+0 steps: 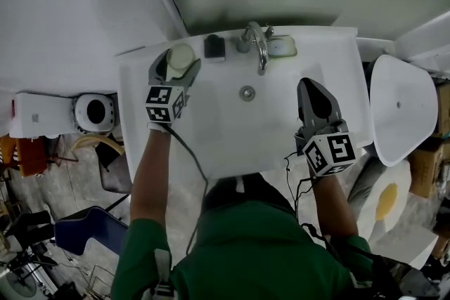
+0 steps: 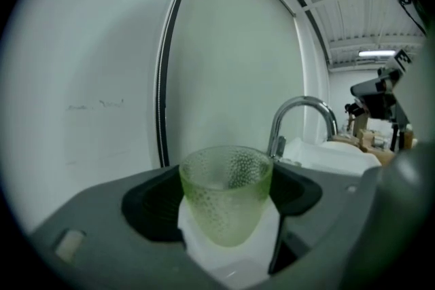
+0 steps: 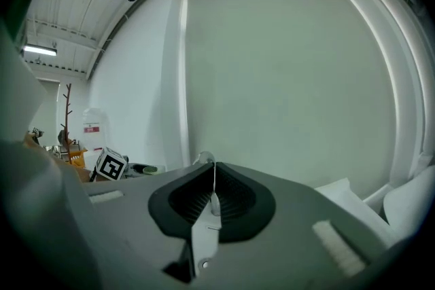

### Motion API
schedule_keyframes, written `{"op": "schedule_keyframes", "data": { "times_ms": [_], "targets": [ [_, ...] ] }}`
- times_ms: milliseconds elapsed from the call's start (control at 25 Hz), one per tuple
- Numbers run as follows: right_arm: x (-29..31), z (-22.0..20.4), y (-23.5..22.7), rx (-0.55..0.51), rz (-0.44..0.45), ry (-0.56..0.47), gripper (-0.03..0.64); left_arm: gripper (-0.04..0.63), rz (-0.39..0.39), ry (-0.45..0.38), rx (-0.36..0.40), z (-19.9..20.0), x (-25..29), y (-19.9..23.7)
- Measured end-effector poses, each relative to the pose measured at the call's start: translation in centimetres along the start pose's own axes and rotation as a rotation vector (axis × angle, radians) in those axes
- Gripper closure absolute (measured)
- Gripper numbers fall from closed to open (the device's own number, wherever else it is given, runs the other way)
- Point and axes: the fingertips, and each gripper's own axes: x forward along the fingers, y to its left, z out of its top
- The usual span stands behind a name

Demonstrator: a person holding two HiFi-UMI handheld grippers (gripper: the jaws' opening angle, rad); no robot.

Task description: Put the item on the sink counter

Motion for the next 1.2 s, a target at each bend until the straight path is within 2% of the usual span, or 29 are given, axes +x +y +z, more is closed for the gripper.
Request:
{"op": "schedule_keyframes", "data": {
  "times_ms": [280,480,680,960,1200],
  "targets": [
    [0.3,-1.6,-0.8,0.006,-0.010,0.004,0.611,0.216,-0.032,0.013,-0.017,-2.7,3.2,0.9],
    [0.2,-2.9,-2.4,0.011,-0.060,0.032,0.611,0.216,-0.028,0.055,-0.010,-4.9,5.1,2.0],
    [-0.1,-4.3,-2.9,0.031,-0.099,0.063,0.611,0.216,-0.024,0.043,-0.014,-5.8,6.1,2.6],
    [-0.3,-4.8,-2.2,0.013,-0.086,0.074,0.611,0.212,-0.048,0.063,-0.018,-7.1,6.7,2.3],
    [0.0,-4.2,-1.6,0.006,-0.067,0.056,0.611,0.161,-0.058,0.069,-0.035,-6.9,6.0,2.3]
  ]
}}
